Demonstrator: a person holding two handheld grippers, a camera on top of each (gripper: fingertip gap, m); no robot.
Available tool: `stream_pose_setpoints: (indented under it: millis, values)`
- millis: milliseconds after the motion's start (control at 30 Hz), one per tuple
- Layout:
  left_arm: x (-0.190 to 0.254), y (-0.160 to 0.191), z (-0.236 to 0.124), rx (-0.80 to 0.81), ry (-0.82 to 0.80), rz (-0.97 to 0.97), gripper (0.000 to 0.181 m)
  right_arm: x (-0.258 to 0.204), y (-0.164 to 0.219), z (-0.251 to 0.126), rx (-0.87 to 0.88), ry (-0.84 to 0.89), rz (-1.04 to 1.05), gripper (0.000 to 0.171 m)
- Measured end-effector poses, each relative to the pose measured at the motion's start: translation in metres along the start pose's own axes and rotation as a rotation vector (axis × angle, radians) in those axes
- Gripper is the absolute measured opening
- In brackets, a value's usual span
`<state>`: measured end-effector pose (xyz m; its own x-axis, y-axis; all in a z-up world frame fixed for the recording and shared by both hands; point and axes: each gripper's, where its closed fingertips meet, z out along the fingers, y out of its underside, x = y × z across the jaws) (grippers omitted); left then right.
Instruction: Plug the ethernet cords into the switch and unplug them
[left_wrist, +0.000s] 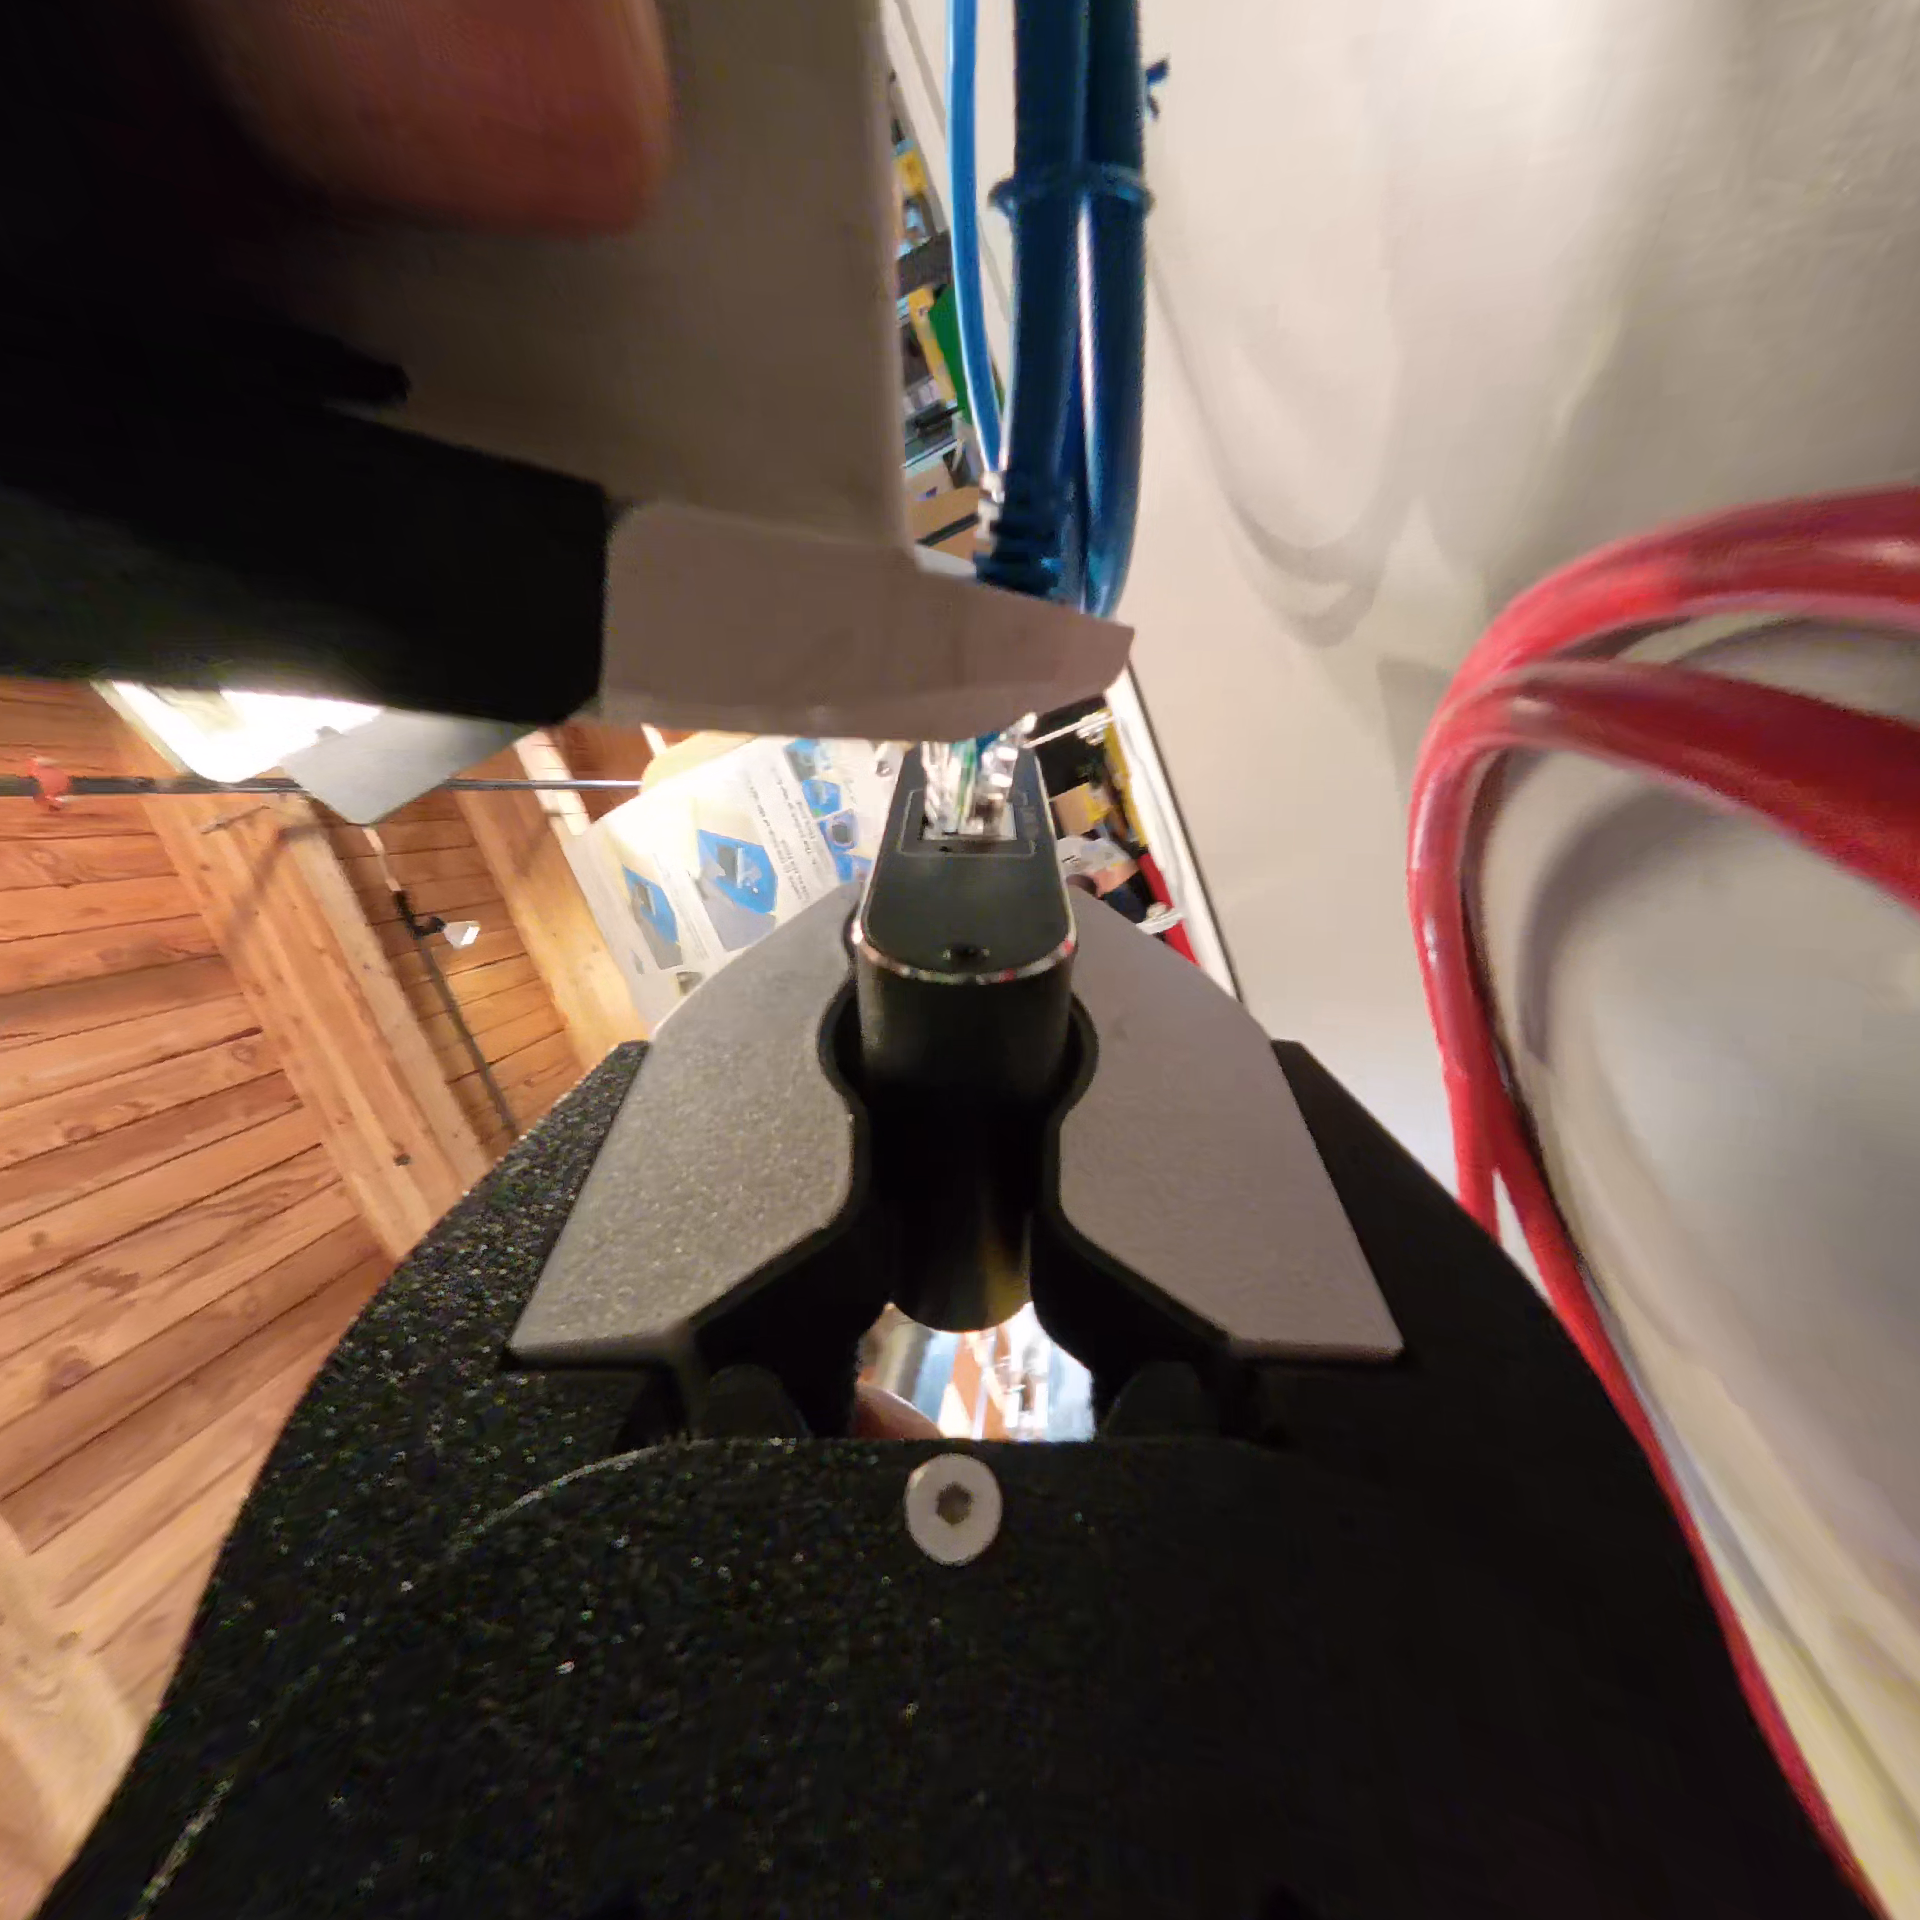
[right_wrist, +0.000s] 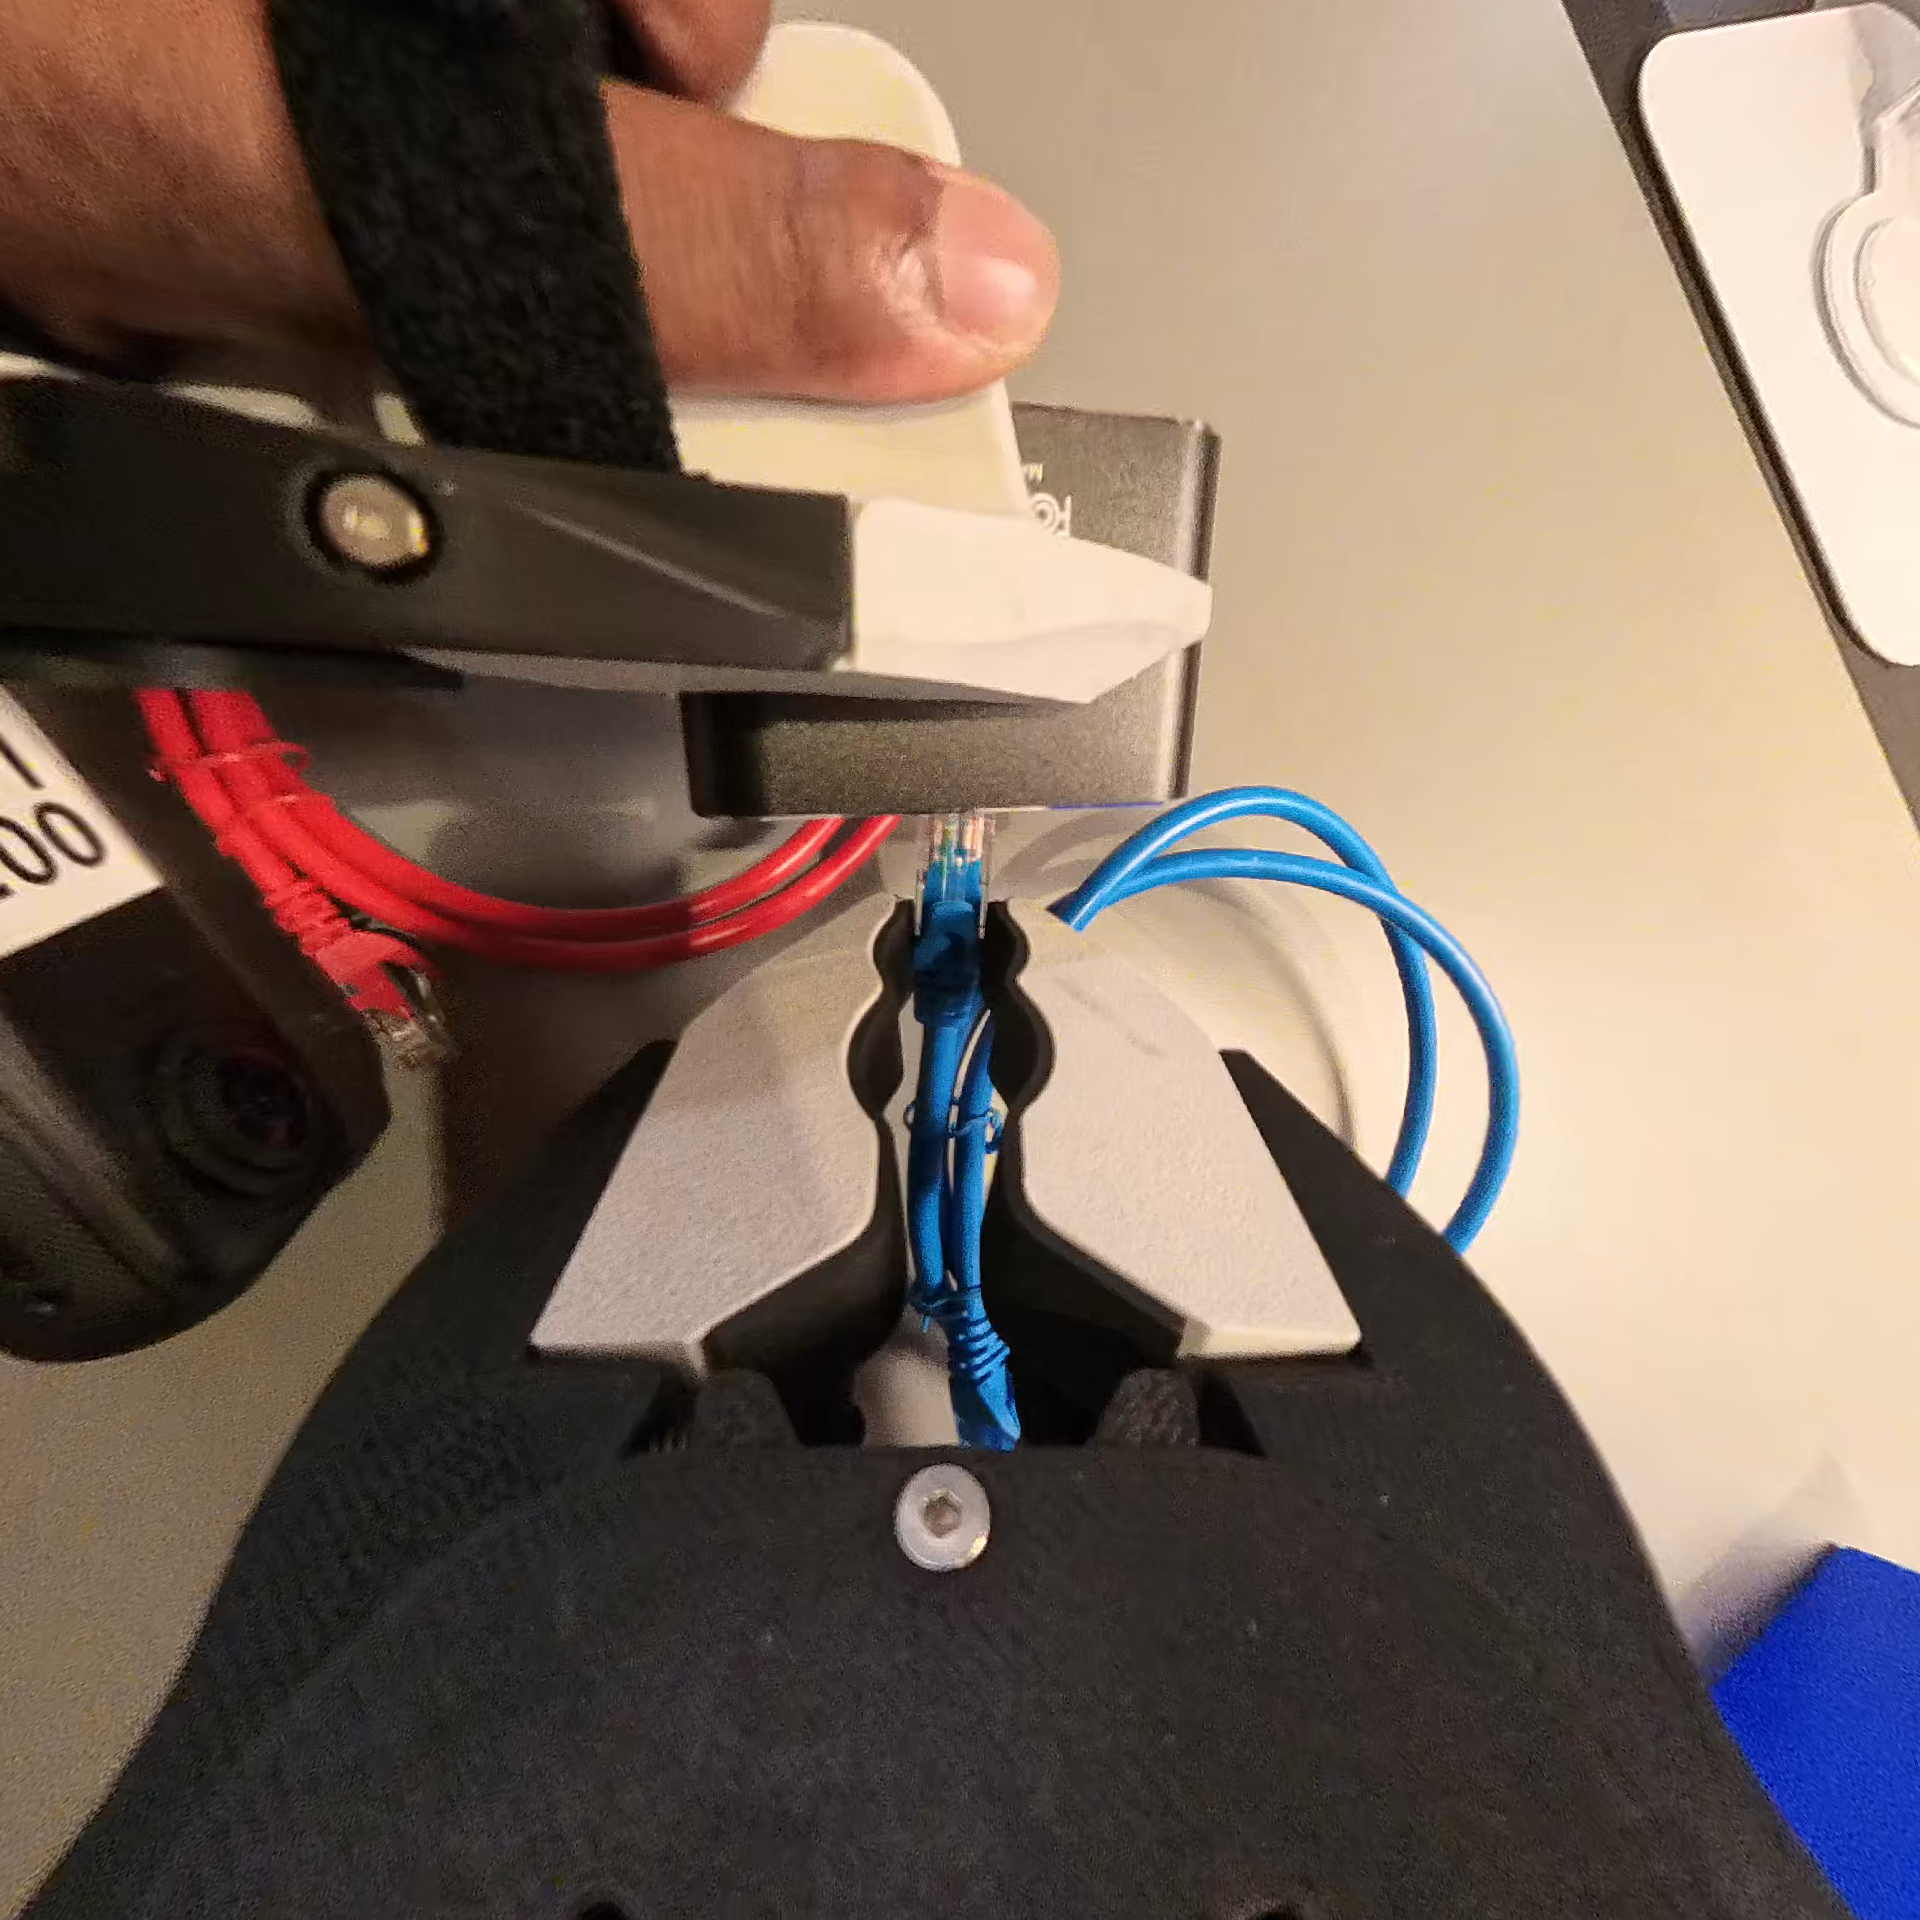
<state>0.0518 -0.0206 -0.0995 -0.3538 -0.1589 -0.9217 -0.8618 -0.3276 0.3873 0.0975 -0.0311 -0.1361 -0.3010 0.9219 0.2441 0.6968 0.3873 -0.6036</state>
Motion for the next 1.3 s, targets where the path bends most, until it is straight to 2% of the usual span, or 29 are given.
stream_pose_setpoints:
  millis: [167,333,700,967,1300]
  values:
    - [0.001,-0.001,0.0,0.011,0.011,-0.013,0.028,0.0,0.001,-0.001,-0.022,0.023,-0.039,0.012]
    - [-0.002,-0.002,-0.001,-0.034,-0.031,0.101,0.028,0.002,0.004,0.0,-0.042,0.046,-0.049,0.012]
    - [-0.001,0.002,0.001,-0.035,-0.008,0.065,0.027,0.003,-0.005,-0.007,0.04,-0.009,0.03,0.012]
    - [0.006,0.004,0.003,0.013,0.049,-0.105,0.028,0.001,-0.007,-0.007,0.072,-0.048,0.077,0.012]
    - [-0.002,0.005,0.002,-0.012,-0.018,-0.04,0.028,-0.001,-0.012,-0.009,0.132,-0.143,0.206,0.012]
